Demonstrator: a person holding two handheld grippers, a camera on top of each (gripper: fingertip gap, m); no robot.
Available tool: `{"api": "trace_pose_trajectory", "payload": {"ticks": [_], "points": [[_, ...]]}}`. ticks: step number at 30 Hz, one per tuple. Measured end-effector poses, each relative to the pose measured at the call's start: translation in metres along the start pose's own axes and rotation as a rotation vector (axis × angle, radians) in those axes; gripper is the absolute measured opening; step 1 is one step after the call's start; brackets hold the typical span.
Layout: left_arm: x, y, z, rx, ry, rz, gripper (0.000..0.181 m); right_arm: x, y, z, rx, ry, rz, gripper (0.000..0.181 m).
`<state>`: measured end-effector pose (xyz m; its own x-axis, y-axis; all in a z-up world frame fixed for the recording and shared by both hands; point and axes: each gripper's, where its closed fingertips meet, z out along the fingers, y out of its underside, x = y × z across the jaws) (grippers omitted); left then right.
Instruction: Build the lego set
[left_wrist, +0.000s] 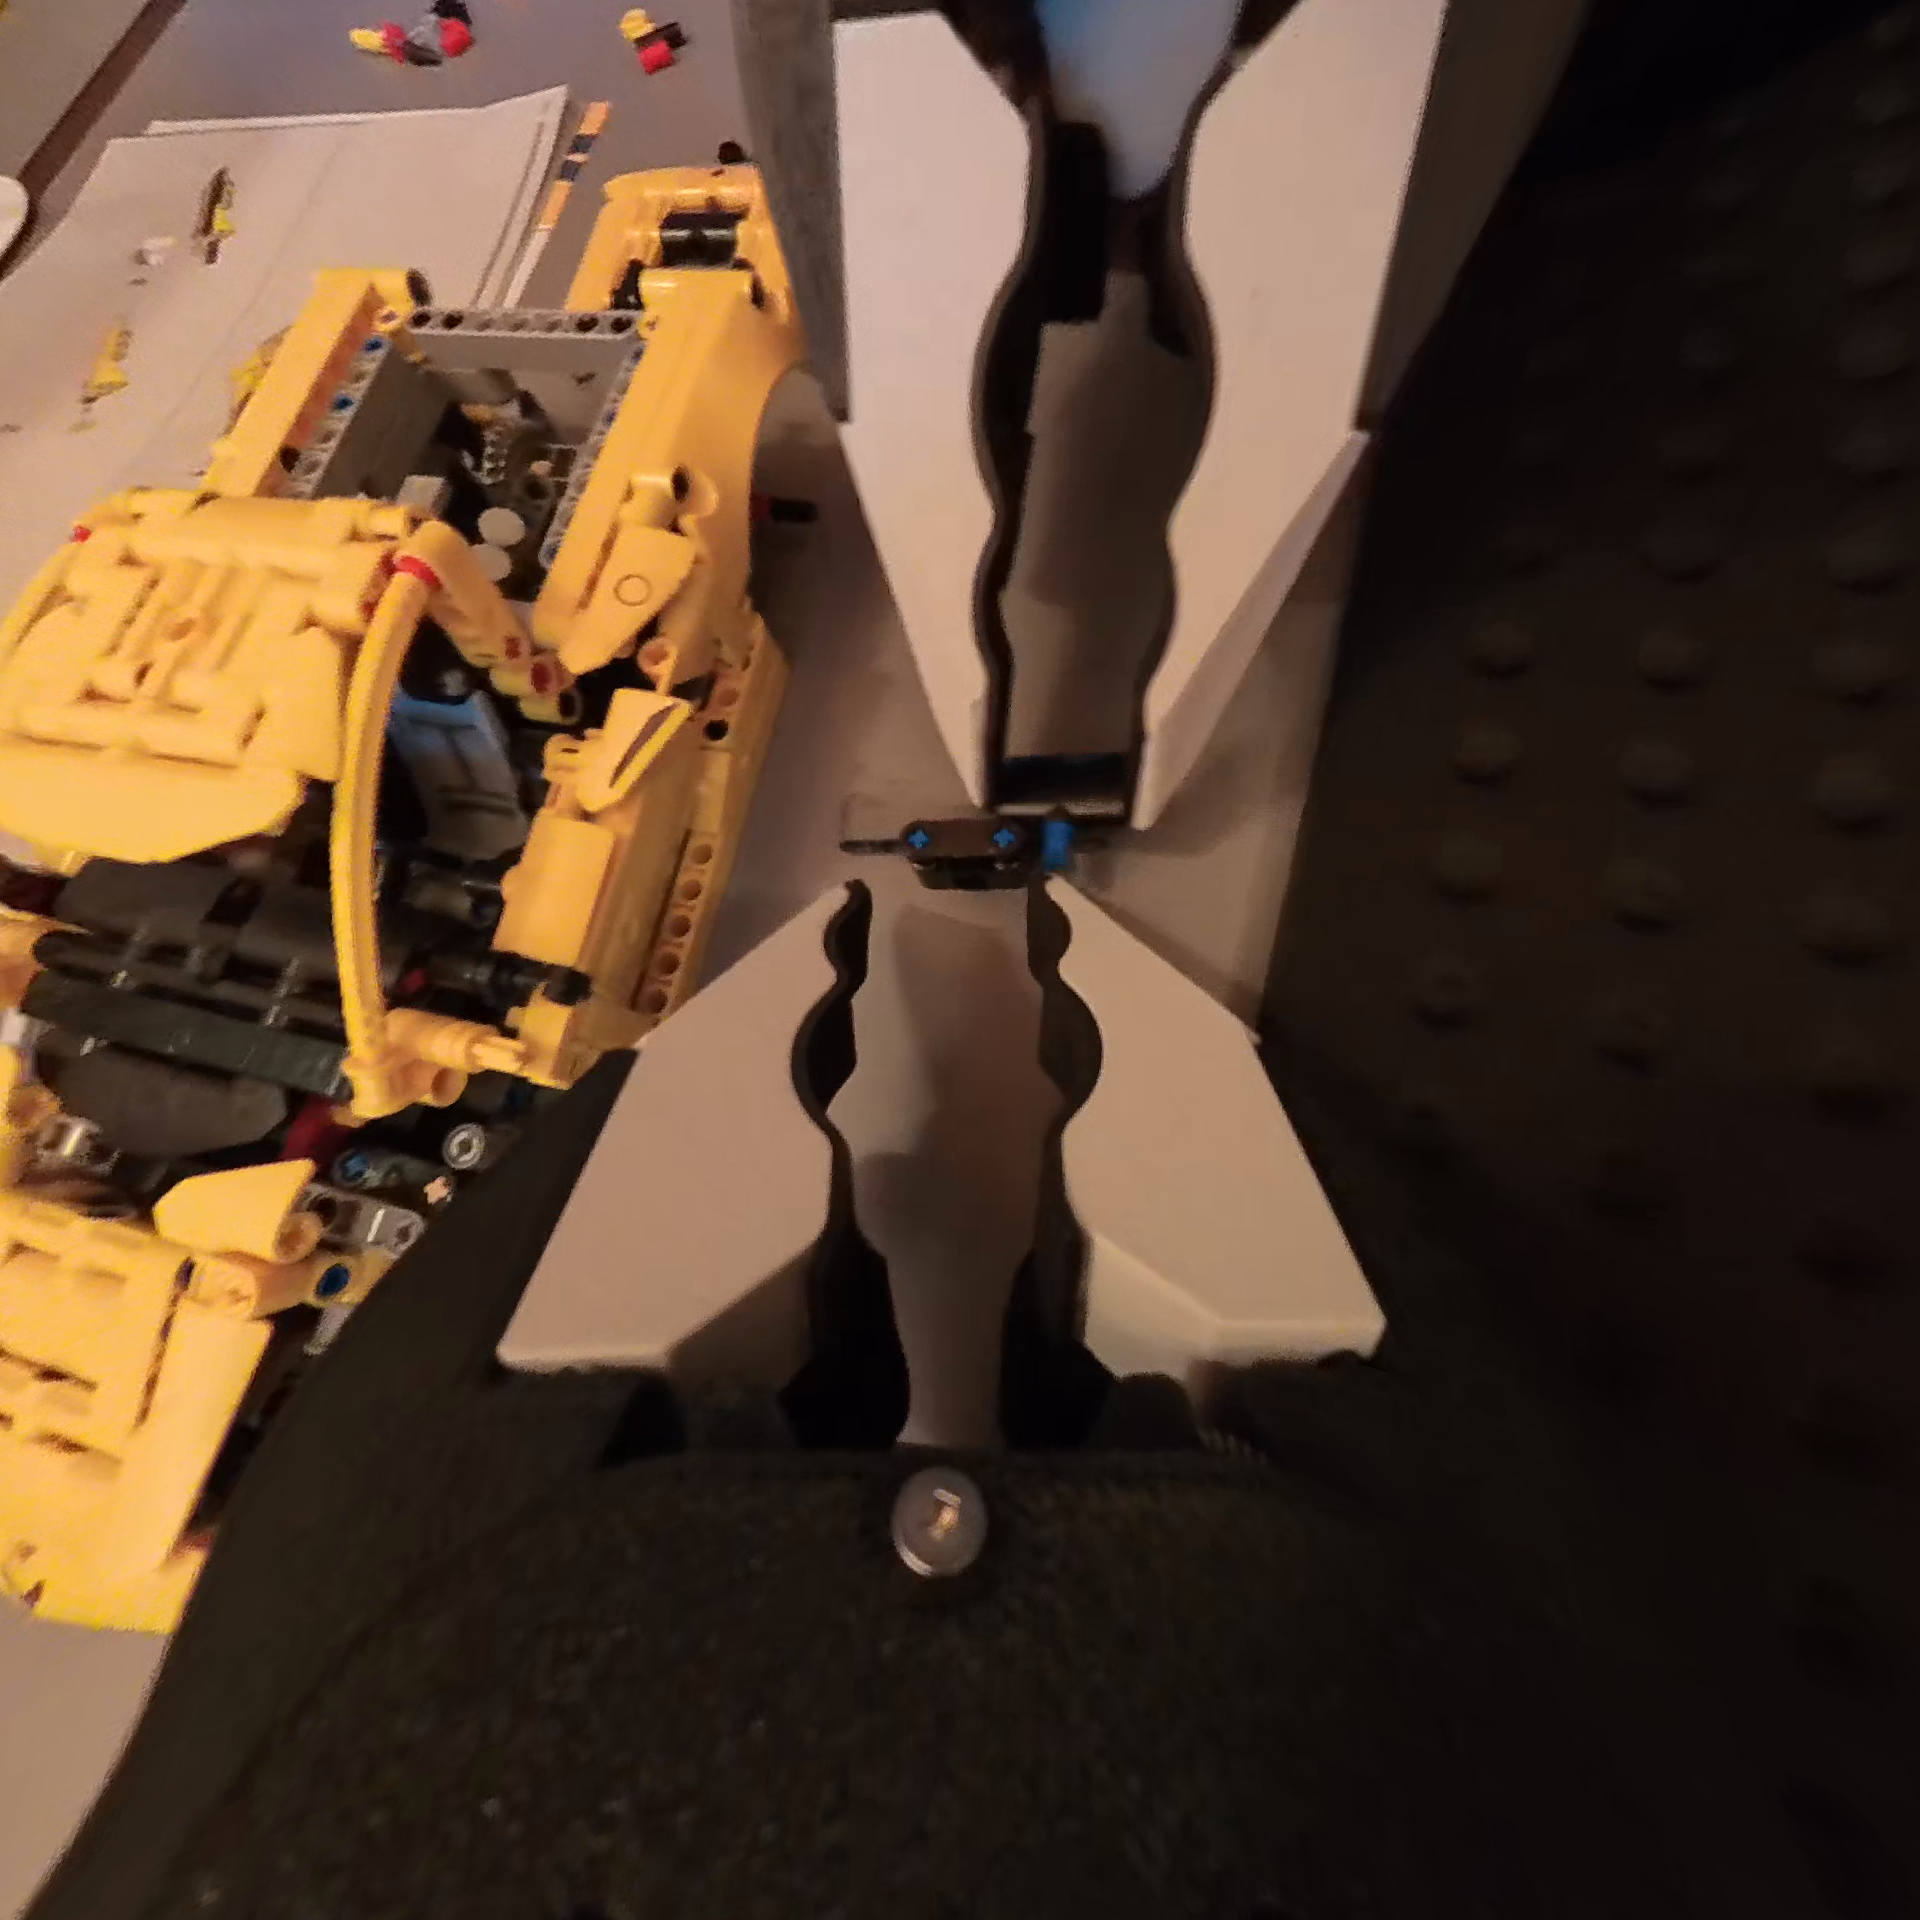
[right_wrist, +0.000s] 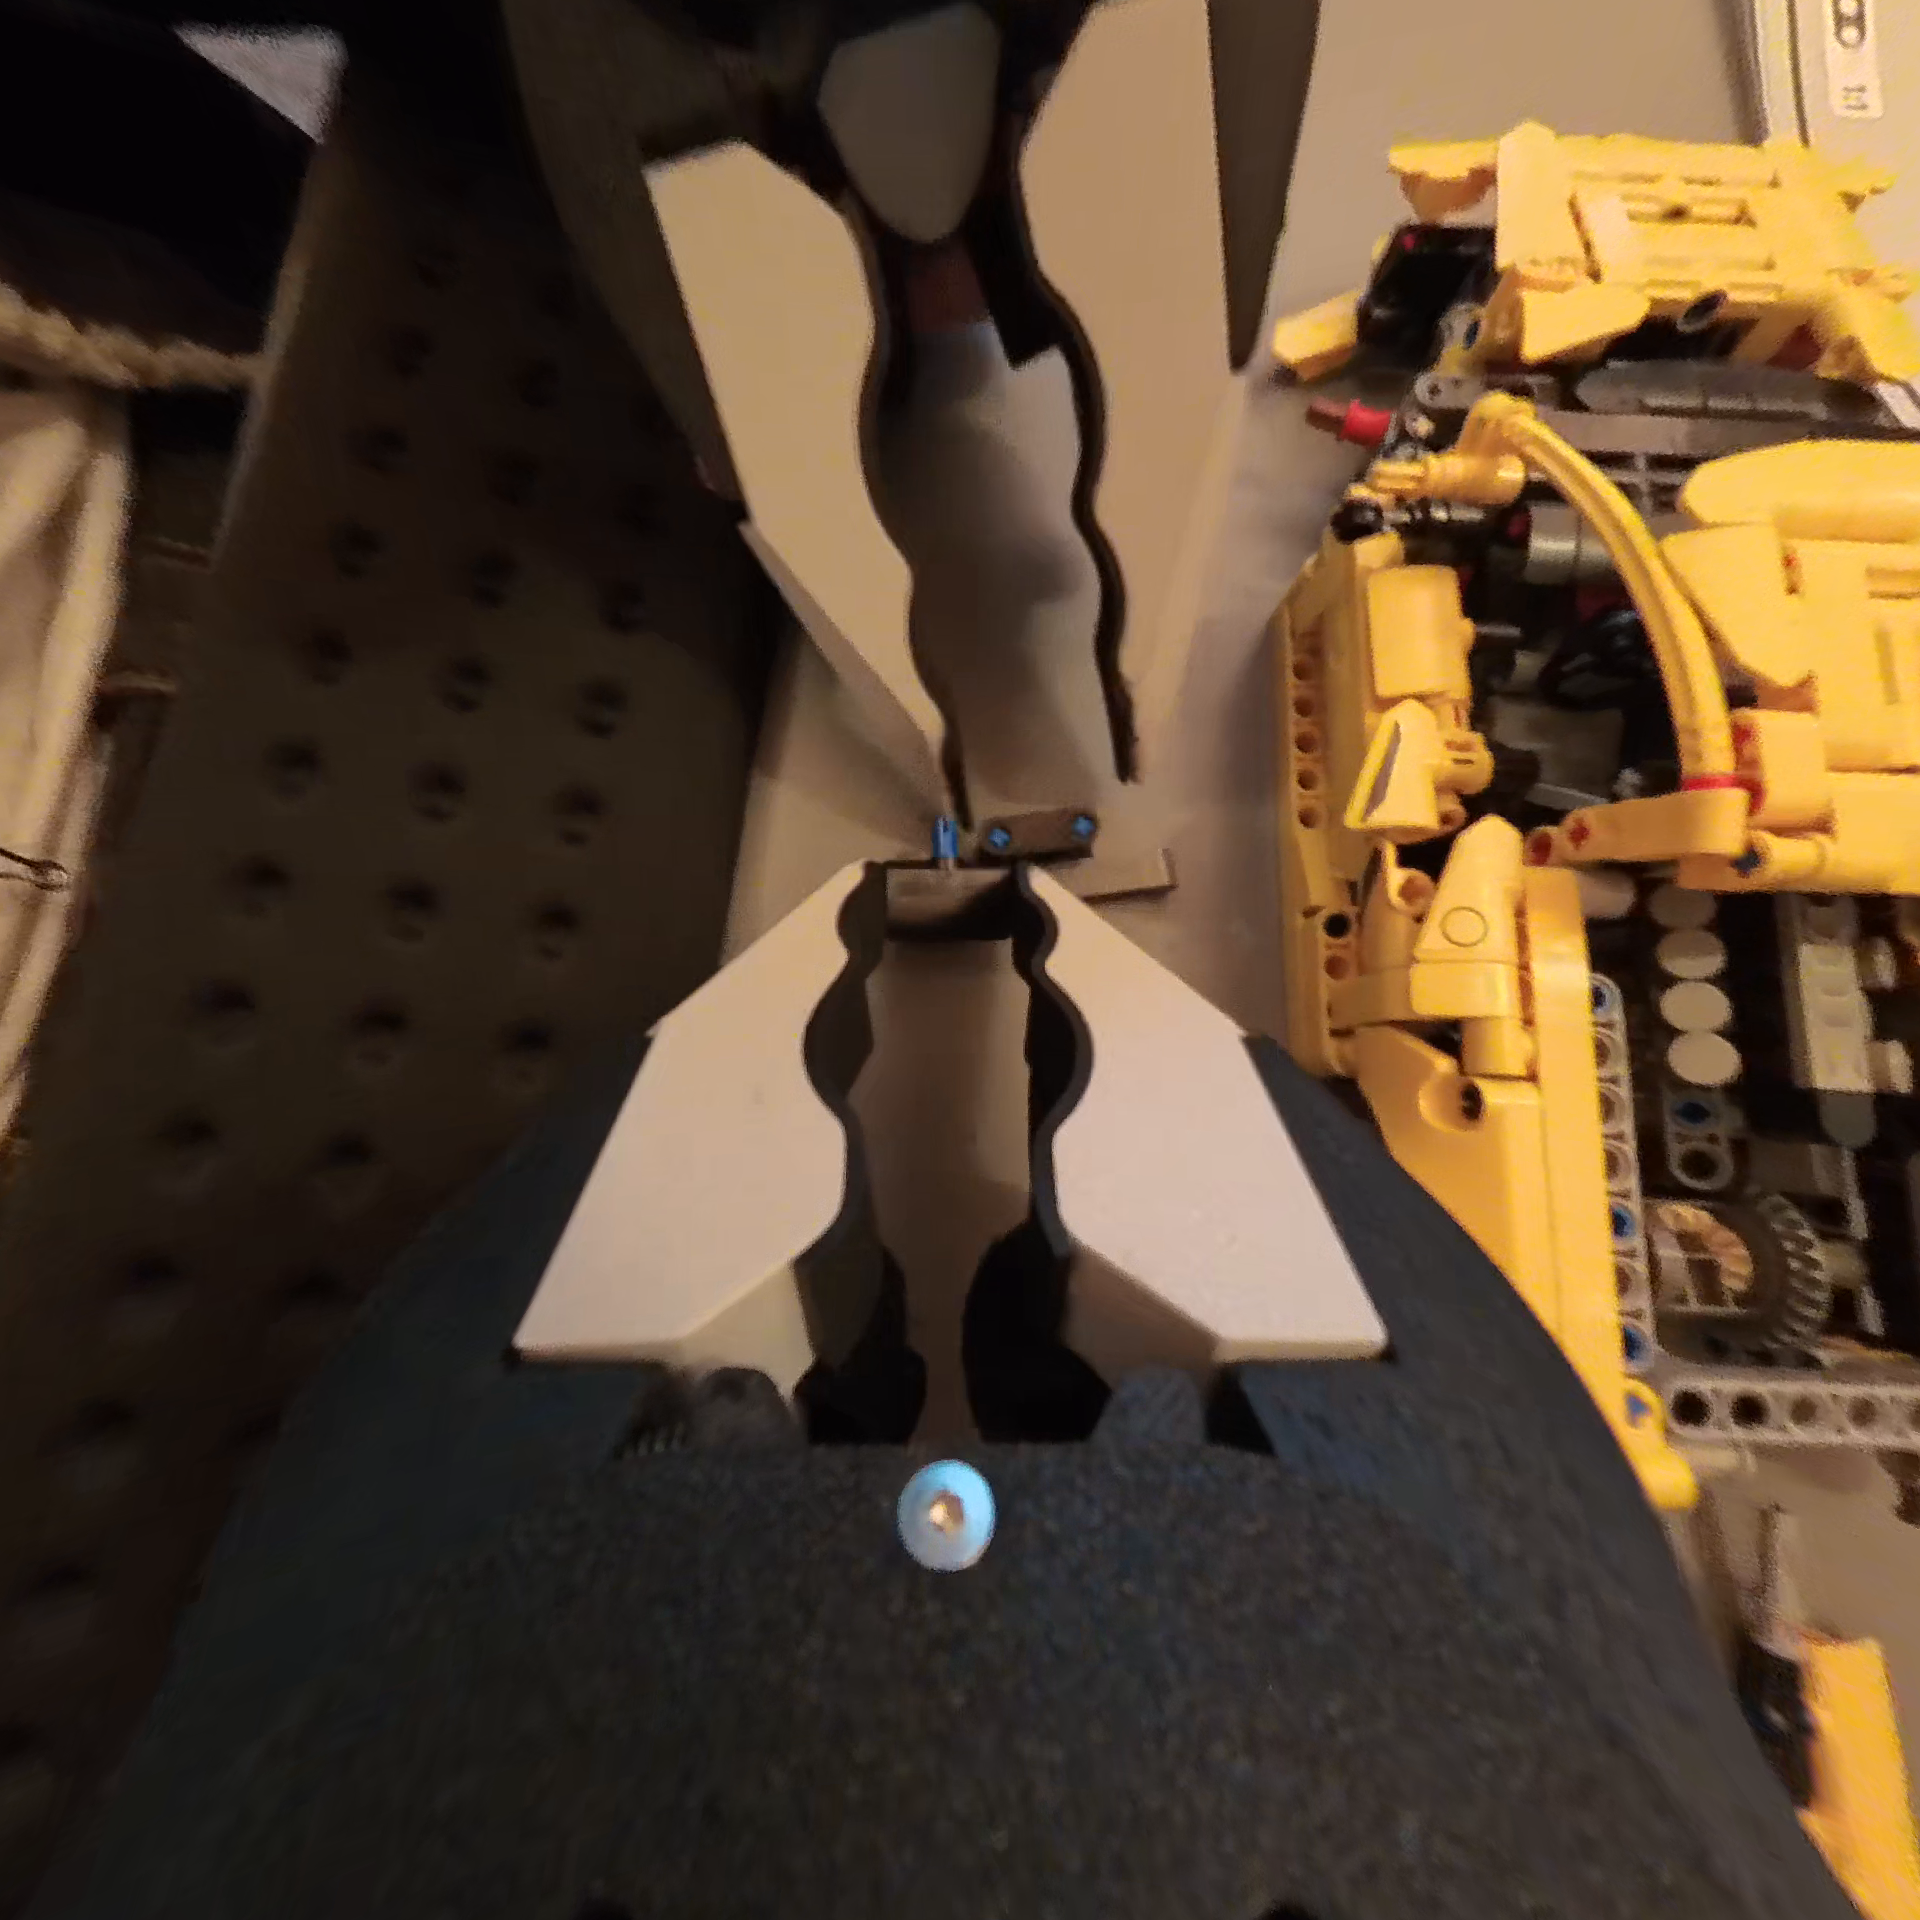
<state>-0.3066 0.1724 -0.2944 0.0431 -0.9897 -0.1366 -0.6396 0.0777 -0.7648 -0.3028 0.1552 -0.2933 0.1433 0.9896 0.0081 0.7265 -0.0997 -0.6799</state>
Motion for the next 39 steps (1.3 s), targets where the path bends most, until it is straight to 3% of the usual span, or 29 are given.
{"api": "trace_pose_trajectory", "payload": {"ticks": [6,13,18,26,39], "points": [[0.002,-0.008,-0.005,0.072,0.035,0.031,0.031,0.021,0.001,-0.020,0.037,0.062,0.045,0.024],[-0.014,-0.003,0.008,0.015,0.036,-0.057,0.035,0.032,0.010,-0.012,-0.053,0.133,-0.013,0.024],[-0.008,-0.005,0.016,-0.004,0.088,-0.007,0.023,0.033,0.007,-0.010,-0.046,0.124,-0.009,0.024],[-0.003,-0.007,0.018,0.000,0.107,0.038,0.023,0.030,0.010,-0.010,-0.072,0.113,-0.035,0.024],[0.012,-0.009,0.018,-0.001,0.183,0.025,0.023,0.017,0.014,-0.014,-0.316,0.064,-0.110,0.023]]}}
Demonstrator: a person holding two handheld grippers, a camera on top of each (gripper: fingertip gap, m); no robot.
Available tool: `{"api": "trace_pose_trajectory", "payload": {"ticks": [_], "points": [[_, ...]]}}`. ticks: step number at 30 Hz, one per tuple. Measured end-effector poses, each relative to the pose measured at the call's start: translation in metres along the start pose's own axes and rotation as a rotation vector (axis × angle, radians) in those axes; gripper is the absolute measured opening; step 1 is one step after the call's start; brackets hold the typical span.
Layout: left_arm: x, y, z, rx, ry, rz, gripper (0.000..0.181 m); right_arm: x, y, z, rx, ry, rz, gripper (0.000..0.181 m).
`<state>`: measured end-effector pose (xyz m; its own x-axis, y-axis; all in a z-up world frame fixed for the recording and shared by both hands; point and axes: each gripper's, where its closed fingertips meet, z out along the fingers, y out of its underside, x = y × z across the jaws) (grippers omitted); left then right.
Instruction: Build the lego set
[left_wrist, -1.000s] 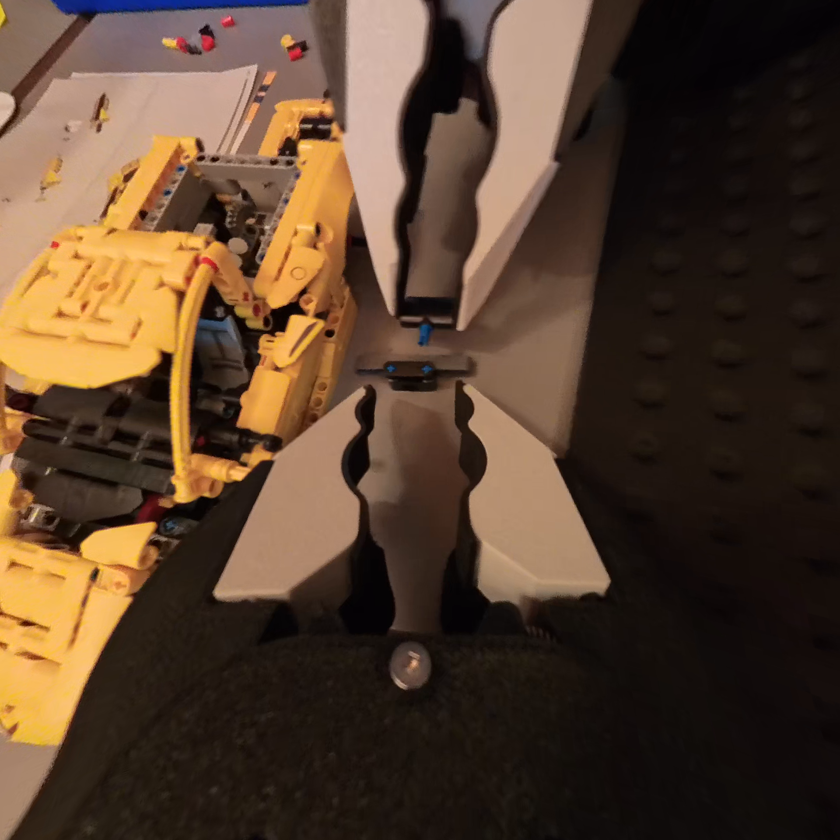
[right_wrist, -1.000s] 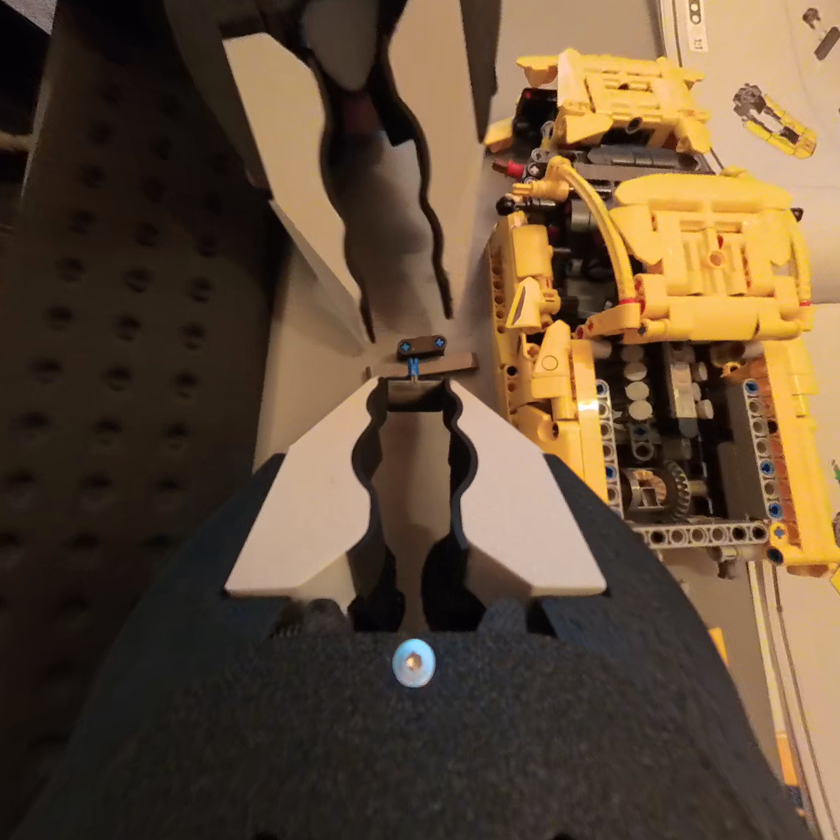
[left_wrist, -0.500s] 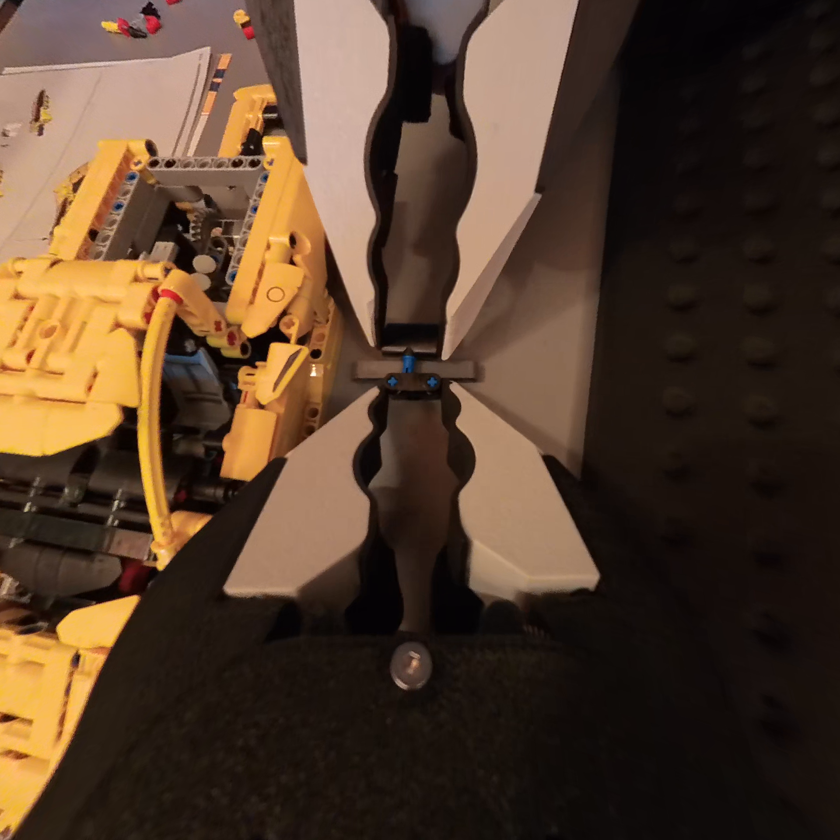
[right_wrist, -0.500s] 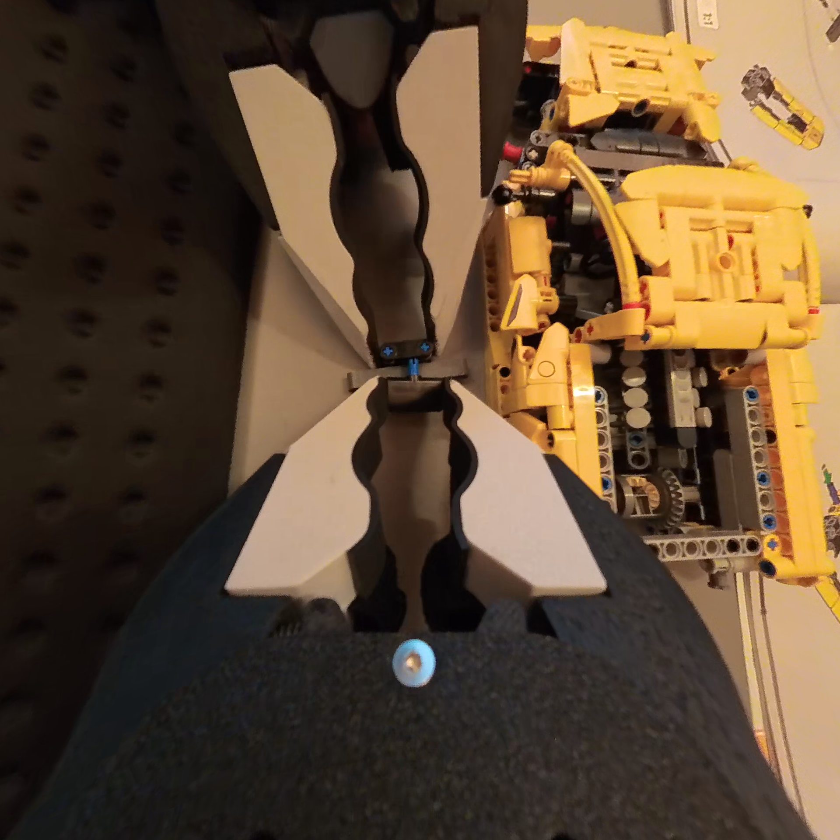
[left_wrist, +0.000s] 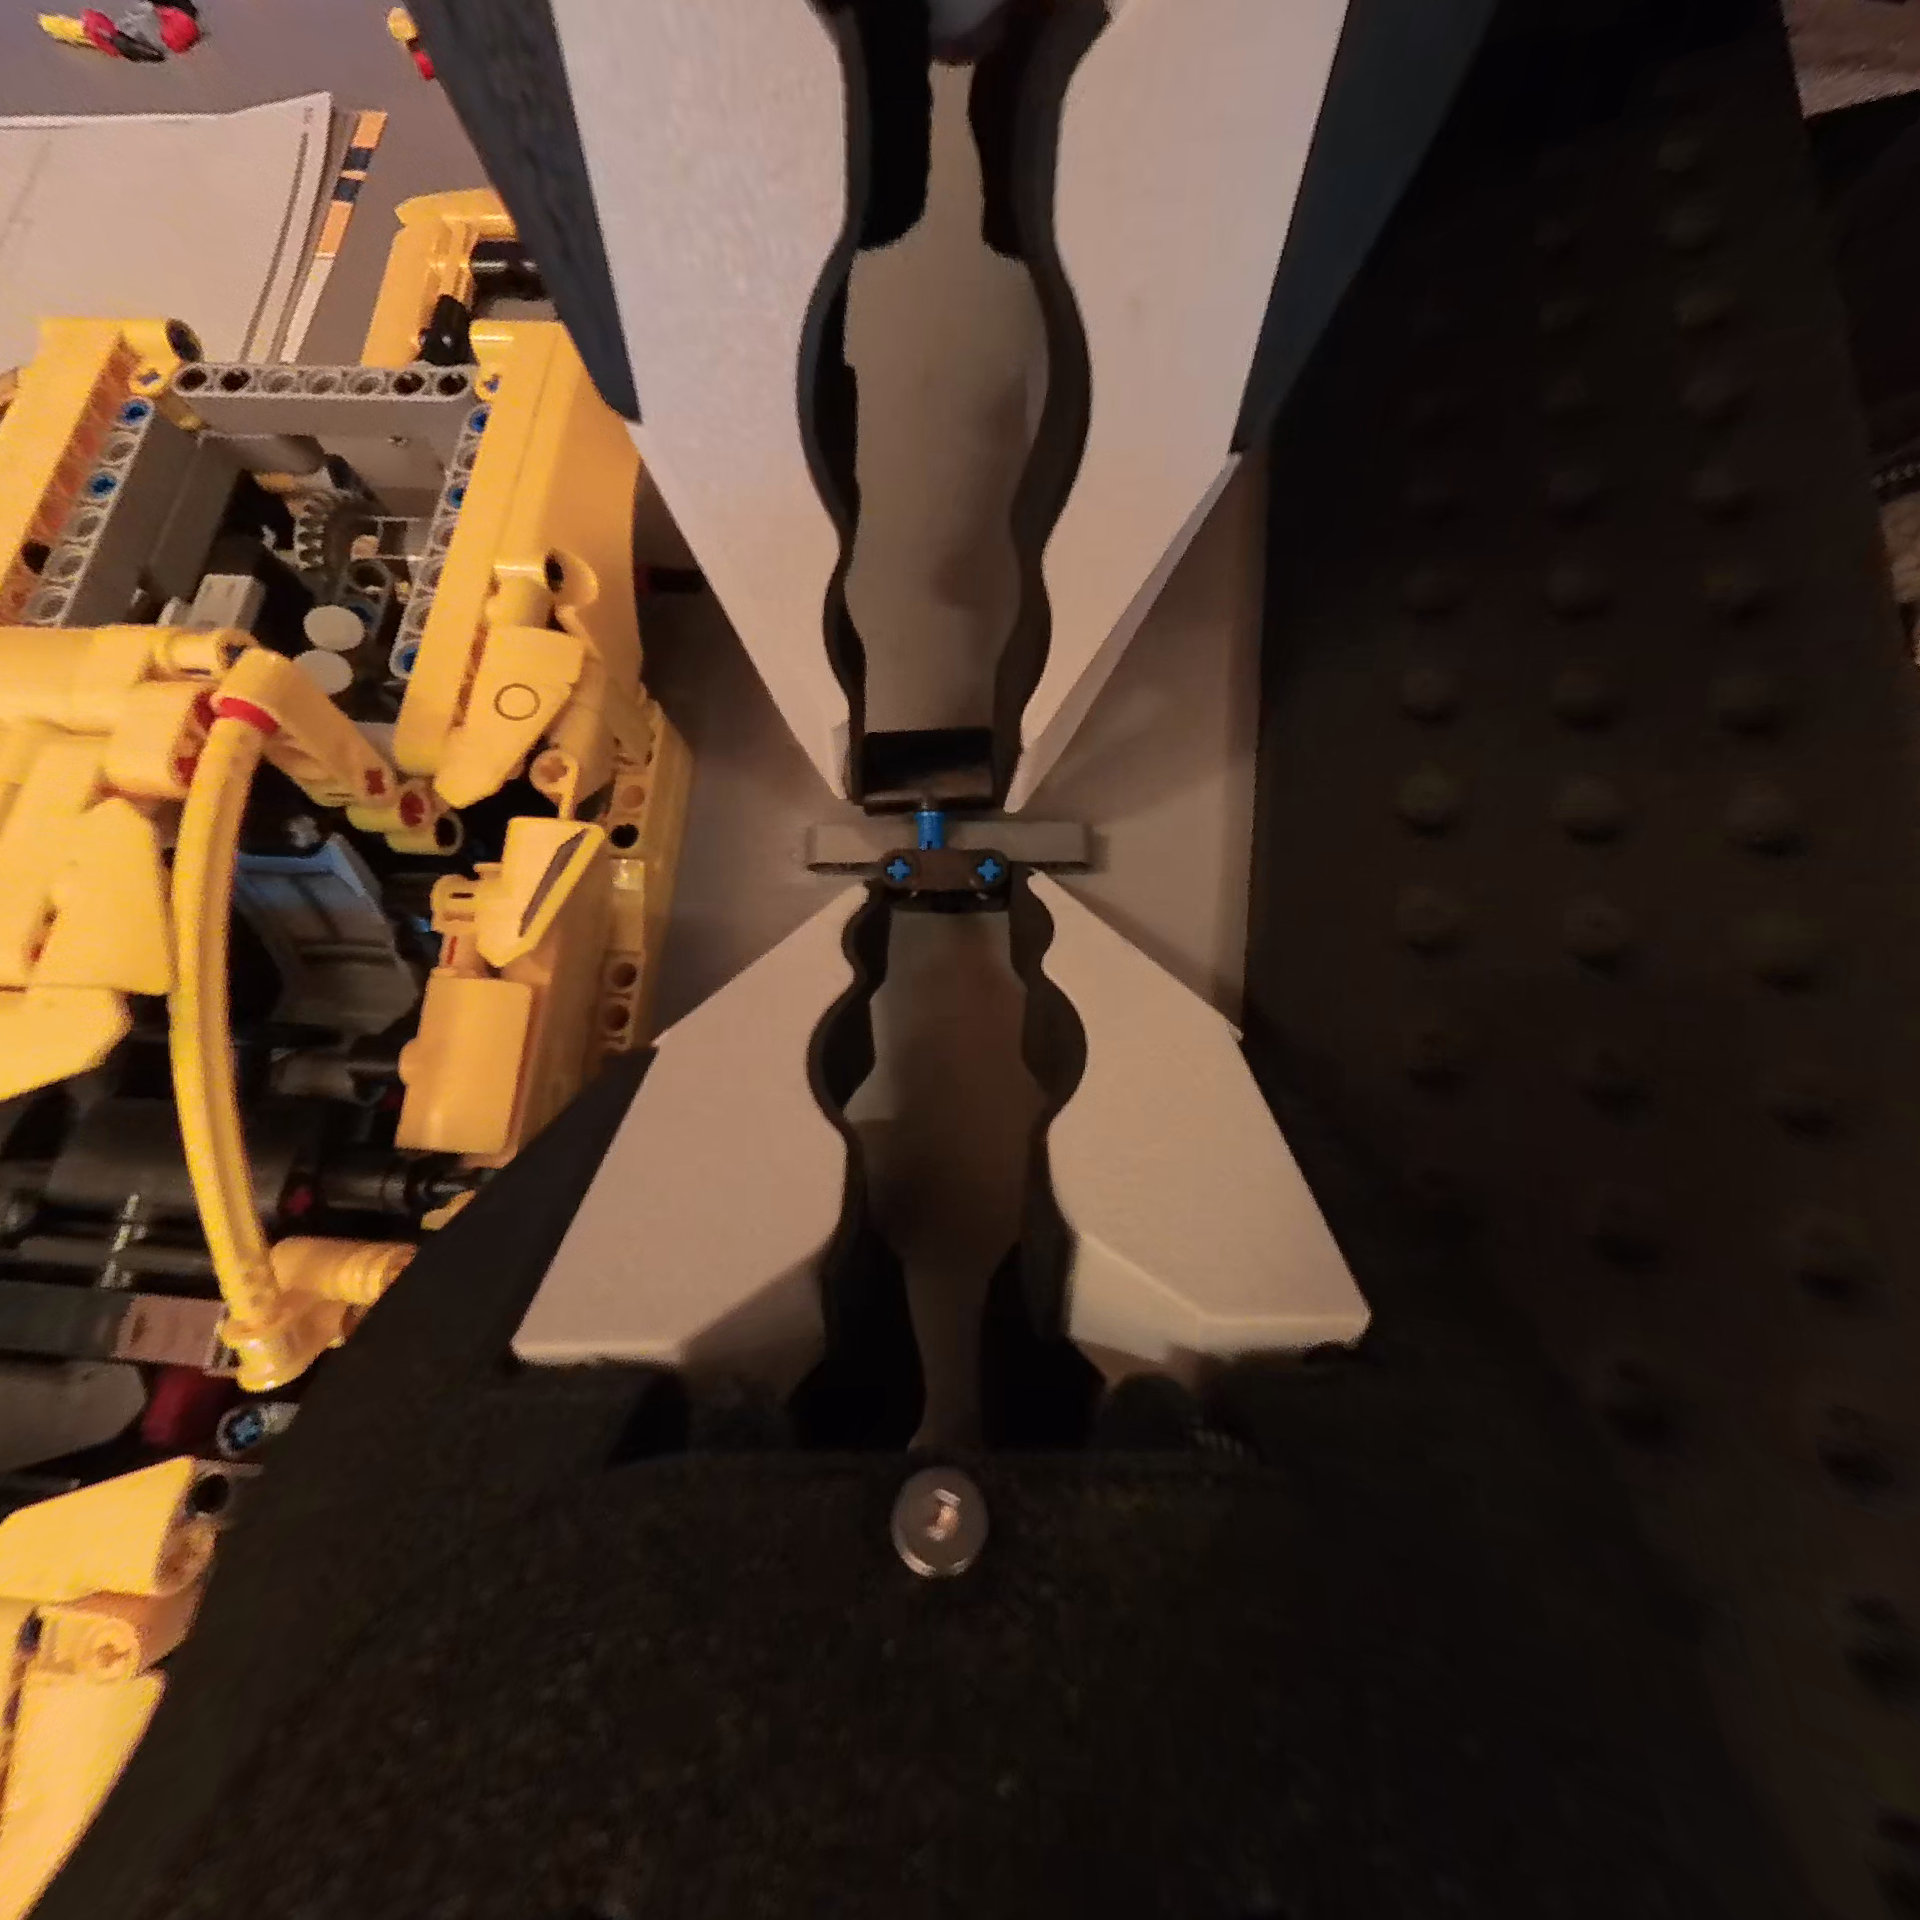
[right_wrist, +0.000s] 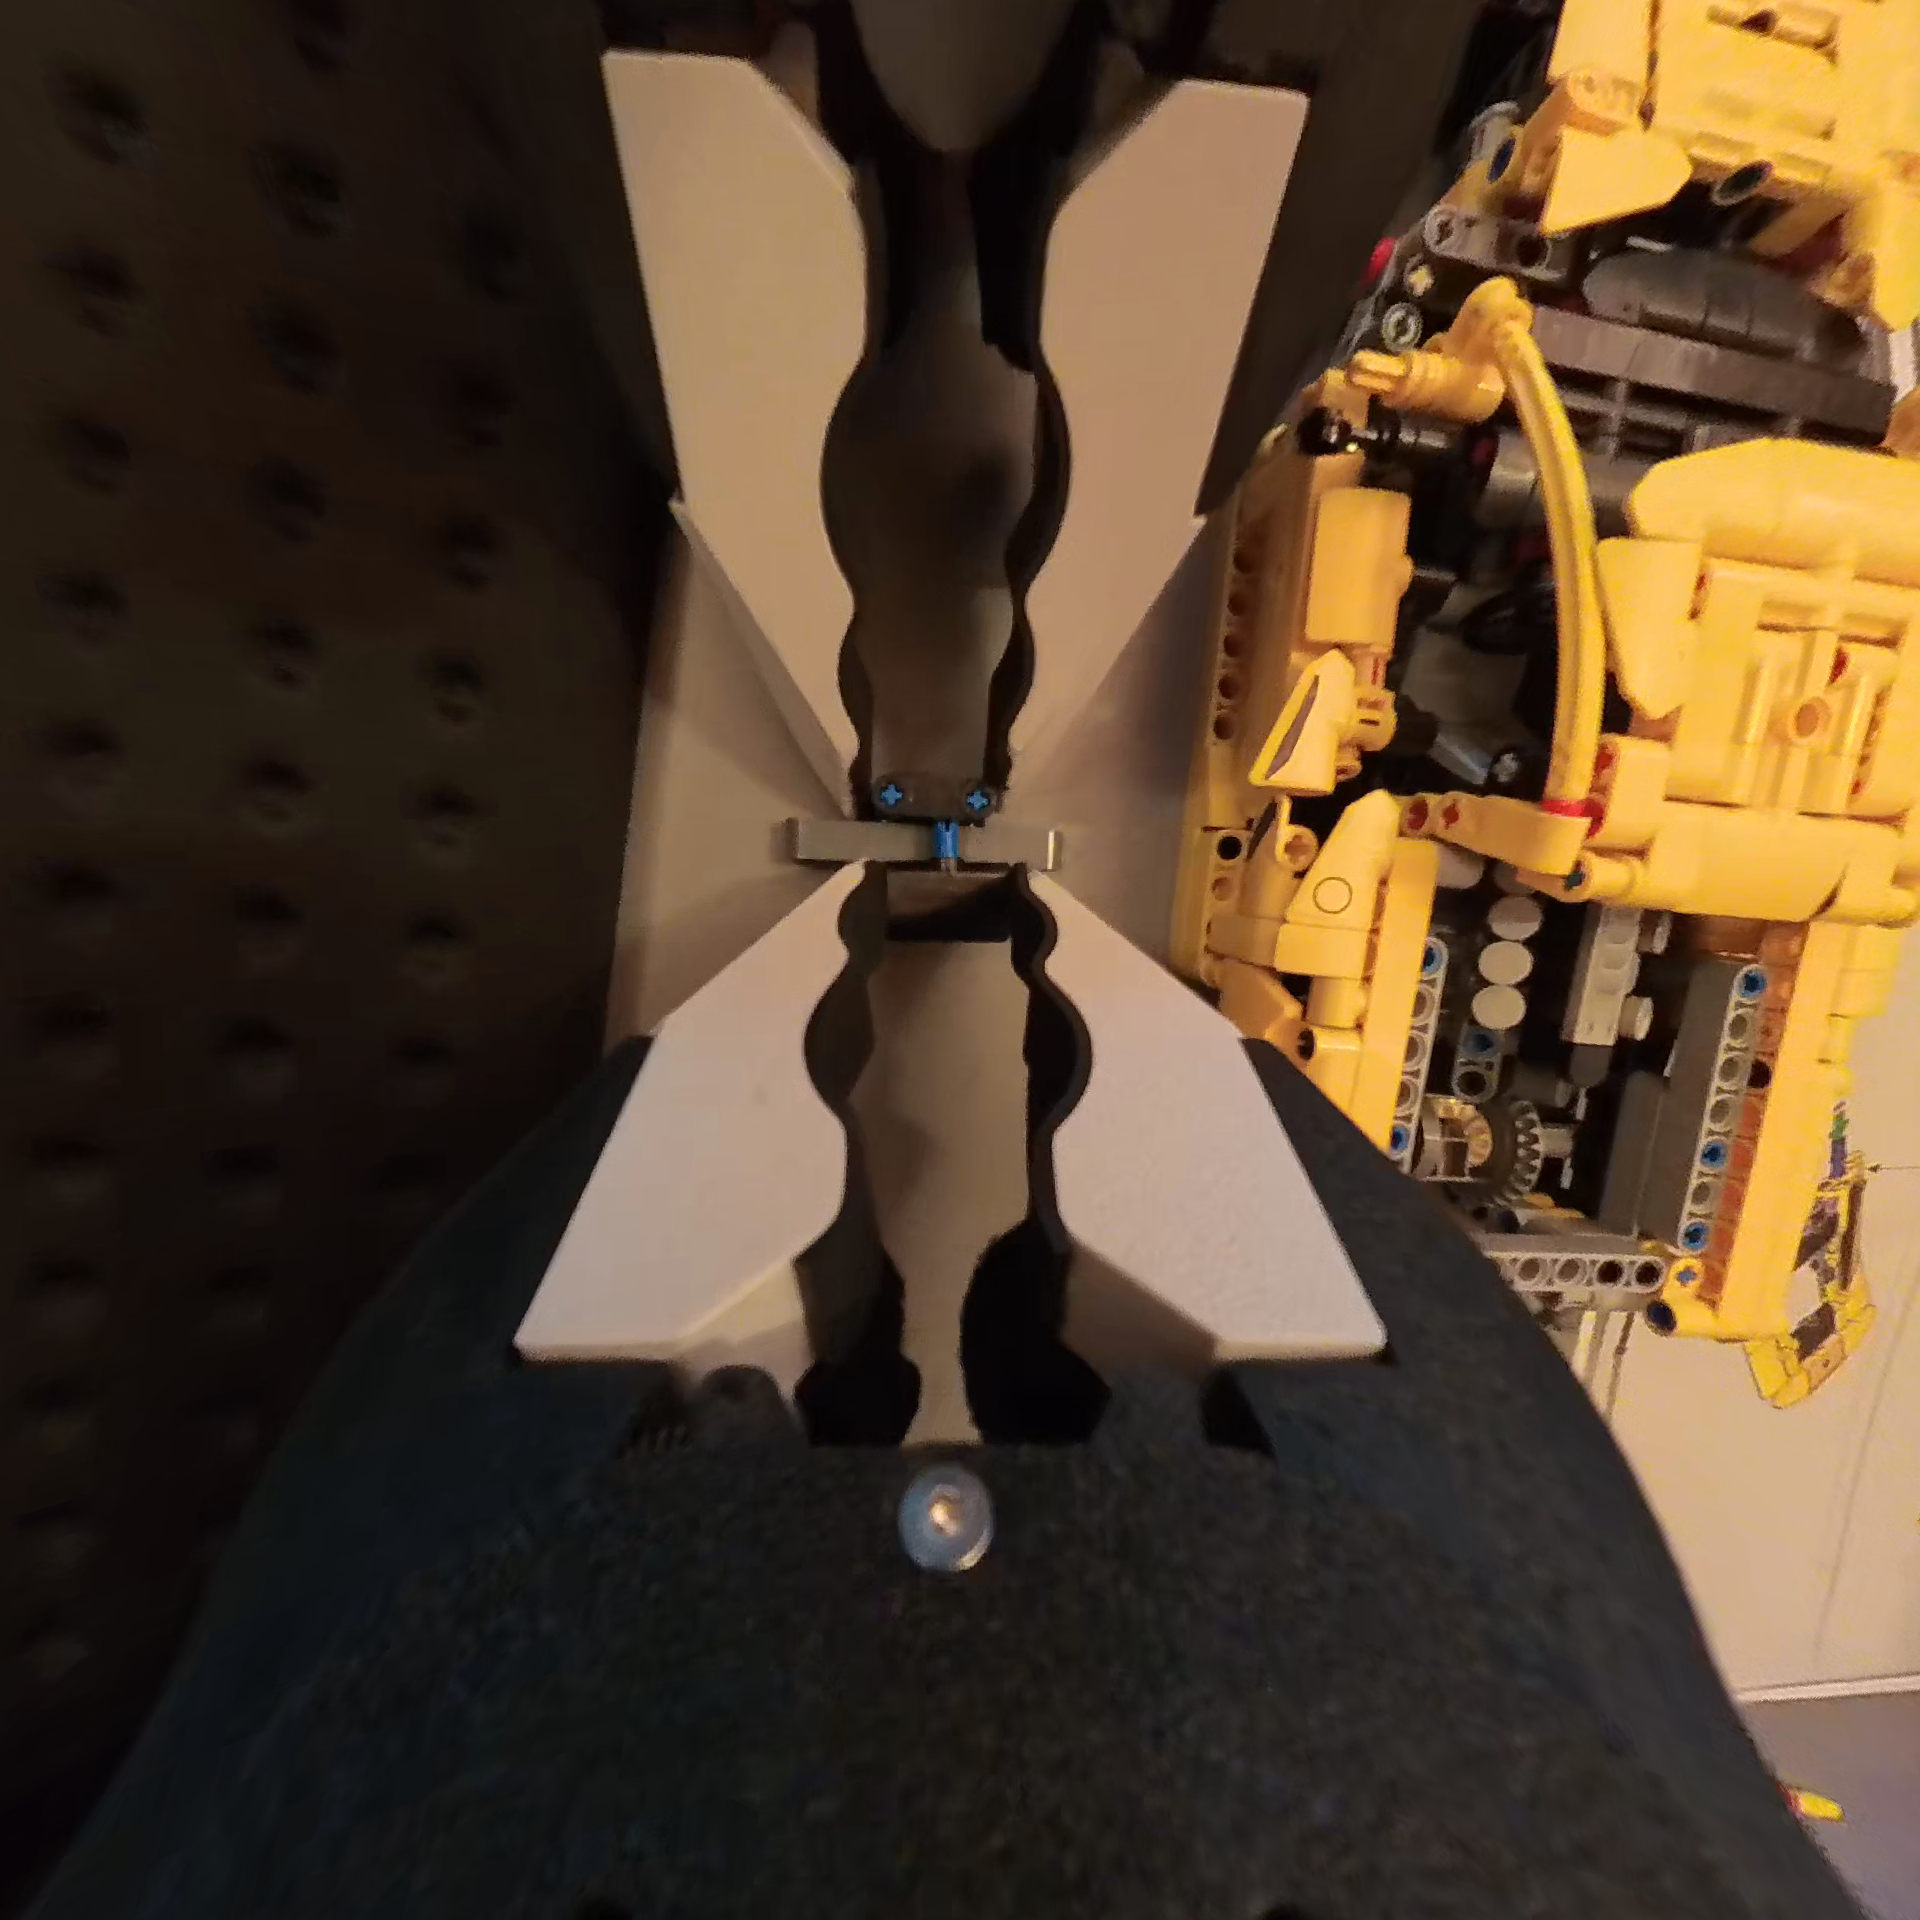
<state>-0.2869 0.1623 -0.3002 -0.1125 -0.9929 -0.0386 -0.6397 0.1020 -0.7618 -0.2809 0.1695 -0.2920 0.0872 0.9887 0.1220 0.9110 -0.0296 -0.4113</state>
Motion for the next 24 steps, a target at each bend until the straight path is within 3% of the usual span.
{"api": "trace_pose_trajectory", "payload": {"ticks": [24], "points": [[-0.0018,0.0010,-0.0019,0.000,0.008,-0.061,0.023,-0.0002,-0.0035,0.0028,0.126,0.006,0.031,0.023]]}}
